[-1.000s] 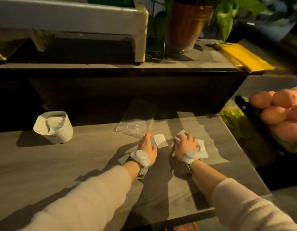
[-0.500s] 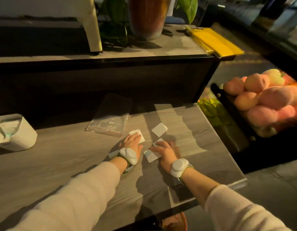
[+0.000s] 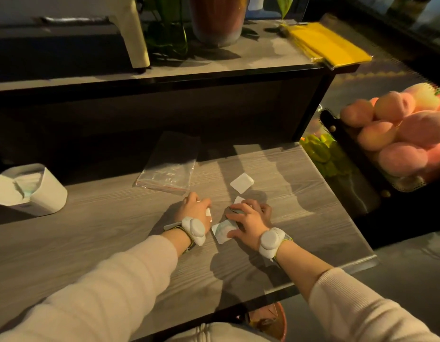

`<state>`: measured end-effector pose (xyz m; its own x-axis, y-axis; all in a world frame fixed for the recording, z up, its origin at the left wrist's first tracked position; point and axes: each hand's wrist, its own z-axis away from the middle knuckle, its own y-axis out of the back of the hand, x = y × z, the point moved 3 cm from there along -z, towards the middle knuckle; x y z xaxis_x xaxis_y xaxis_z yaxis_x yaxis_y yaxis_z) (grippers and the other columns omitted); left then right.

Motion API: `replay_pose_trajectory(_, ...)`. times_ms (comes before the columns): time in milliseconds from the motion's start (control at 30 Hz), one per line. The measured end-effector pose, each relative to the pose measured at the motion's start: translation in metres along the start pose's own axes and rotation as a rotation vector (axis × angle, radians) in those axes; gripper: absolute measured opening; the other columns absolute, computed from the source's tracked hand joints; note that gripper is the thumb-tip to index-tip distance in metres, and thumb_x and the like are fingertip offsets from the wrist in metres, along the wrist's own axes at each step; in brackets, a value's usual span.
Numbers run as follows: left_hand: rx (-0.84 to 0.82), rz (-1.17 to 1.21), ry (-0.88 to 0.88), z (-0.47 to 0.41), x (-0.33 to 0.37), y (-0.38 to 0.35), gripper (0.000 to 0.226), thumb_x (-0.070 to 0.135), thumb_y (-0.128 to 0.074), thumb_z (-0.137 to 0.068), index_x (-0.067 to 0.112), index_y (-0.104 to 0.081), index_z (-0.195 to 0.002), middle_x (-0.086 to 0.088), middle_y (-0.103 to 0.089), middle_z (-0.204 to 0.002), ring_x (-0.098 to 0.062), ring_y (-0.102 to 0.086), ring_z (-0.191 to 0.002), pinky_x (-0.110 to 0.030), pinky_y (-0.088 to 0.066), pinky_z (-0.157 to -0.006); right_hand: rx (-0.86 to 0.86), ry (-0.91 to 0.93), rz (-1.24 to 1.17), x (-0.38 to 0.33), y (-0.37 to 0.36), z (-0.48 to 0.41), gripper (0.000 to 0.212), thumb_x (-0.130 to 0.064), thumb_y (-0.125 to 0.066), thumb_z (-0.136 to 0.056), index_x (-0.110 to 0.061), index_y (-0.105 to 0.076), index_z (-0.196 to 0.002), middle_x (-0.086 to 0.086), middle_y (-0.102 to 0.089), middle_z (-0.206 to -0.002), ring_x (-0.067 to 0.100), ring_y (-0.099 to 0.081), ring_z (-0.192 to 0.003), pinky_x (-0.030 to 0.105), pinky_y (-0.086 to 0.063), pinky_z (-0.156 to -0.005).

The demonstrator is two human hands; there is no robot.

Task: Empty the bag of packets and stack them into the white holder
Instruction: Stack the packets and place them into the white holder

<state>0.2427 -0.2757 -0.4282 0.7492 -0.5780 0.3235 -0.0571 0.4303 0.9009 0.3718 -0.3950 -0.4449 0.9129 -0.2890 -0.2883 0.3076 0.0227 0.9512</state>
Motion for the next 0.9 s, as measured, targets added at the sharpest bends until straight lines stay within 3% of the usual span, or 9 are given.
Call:
replay_pose_trajectory(167,-0.001,0.039,0.05,0.004,-0.001,0.001,0.022,0.025,-0.066,-0.083,0.016,-0.048,-0.09,-0.006,-0.04,-0.122,-0.024,-0.052,-0.096,-0.033,-0.048,-0.082,0.037,-0.075,-0.071,-0.001,0.004,0.0,0.038,-0.048,-0.076,-0.062,-0.029,-0.066,-0.094,-0.013,-0.054,-0.126,0.018,-0.034,-0.129,0.039,-0.015,-0.095)
replay_pose_trajectory(233,-0.003,0.053,0.08,0.004,-0.002,0.002,0.031,0.012,-0.066,-0.081,0.009,-0.047,-0.105,-0.011,-0.035,-0.127,-0.024,-0.052,-0.089,-0.028,-0.047,-0.082,0.011,-0.105,-0.105,-0.005,0.006,0.0,0.035,-0.043,-0.077,-0.064,-0.027,-0.062,-0.09,-0.012,-0.057,-0.113,0.017,-0.037,-0.12,0.038,-0.015,-0.091)
replay_pose_trajectory(333,0.0,0.075,0.154,0.005,-0.004,0.004,0.05,0.004,-0.061,-0.08,0.001,-0.039,-0.124,-0.018,-0.035,-0.132,-0.032,-0.056,-0.103,-0.029,-0.045,-0.083,-0.057,-0.151,-0.146,-0.01,0.008,-0.001,0.032,-0.035,-0.075,-0.071,-0.024,-0.057,-0.094,-0.005,-0.061,-0.097,0.018,-0.045,-0.106,0.036,-0.018,-0.086)
replay_pose_trajectory(433,0.053,0.103,0.187,0.009,-0.008,0.01,0.042,0.008,-0.051,-0.087,0.002,-0.038,-0.127,-0.02,-0.046,-0.13,-0.035,-0.054,-0.113,-0.032,-0.044,-0.084,-0.052,-0.18,-0.385,-0.01,0.011,0.001,0.03,-0.021,-0.072,-0.079,-0.015,-0.06,-0.105,0.005,-0.066,-0.102,0.024,-0.058,-0.099,0.029,-0.038,-0.079)
replay_pose_trajectory(533,0.065,0.197,0.227,0.017,-0.018,0.014,0.032,0.009,-0.045,-0.092,0.006,-0.043,-0.124,-0.01,-0.057,-0.12,-0.031,-0.057,-0.11,-0.028,-0.039,-0.077,0.005,-0.268,-0.534,-0.008,0.015,0.001,0.02,-0.027,-0.063,-0.087,-0.008,-0.065,-0.094,0.008,-0.065,-0.084,0.024,-0.058,-0.079,0.029,-0.04,-0.066)
replay_pose_trajectory(633,0.128,0.724,0.312,0.022,-0.025,0.009,0.023,-0.001,-0.044,-0.09,0.009,-0.059,-0.105,-0.01,-0.063,-0.101,-0.028,-0.059,-0.103,-0.031,-0.048,-0.081,0.038,-0.349,-0.668,-0.011,0.02,-0.001,0.028,-0.034,-0.058,-0.09,-0.007,-0.065,-0.082,0.004,-0.058,-0.068,0.018,-0.053,-0.065,0.033,-0.043,-0.063)
replay_pose_trajectory(700,0.183,1.179,0.469,0.02,-0.025,-0.002,0.033,-0.012,-0.041,-0.087,0.003,-0.057,-0.112,-0.024,-0.06,-0.113,-0.032,-0.059,-0.099,-0.044,-0.053,-0.077,0.054,-0.343,-0.831,-0.02,0.025,-0.003,0.022,-0.028,-0.057,-0.091,-0.011,-0.065,-0.08,0.004,-0.06,-0.066,0.017,-0.056,-0.061,0.033,-0.049,-0.063)
replay_pose_trajectory(833,0.006,1.732,0.493,0.025,-0.007,-0.007,0.04,-0.014,-0.033,-0.089,0.004,-0.051,-0.12,-0.023,-0.054,-0.115,-0.033,-0.059,-0.089,-0.038,-0.058,-0.062,0.077,-0.396,-1.252,-0.039,0.029,-0.006,0.01,-0.008,-0.068,-0.085,-0.009,-0.06,-0.091,0.004,-0.065,-0.063,0.012,-0.057,-0.045,0.023,-0.053,-0.05)
replay_pose_trajectory(900,-0.097,1.925,0.444,0.028,0.002,-0.001,0.036,-0.006,-0.03,-0.093,0.001,-0.051,-0.121,-0.024,-0.056,-0.118,-0.029,-0.06,-0.089,-0.039,-0.055,-0.072,0.076,-0.441,-1.278,-0.043,0.025,-0.009,0.017,-0.006,-0.071,-0.082,-0.011,-0.055,-0.084,0.005,-0.064,-0.061,0.012,-0.057,-0.044,0.026,-0.053,-0.048)
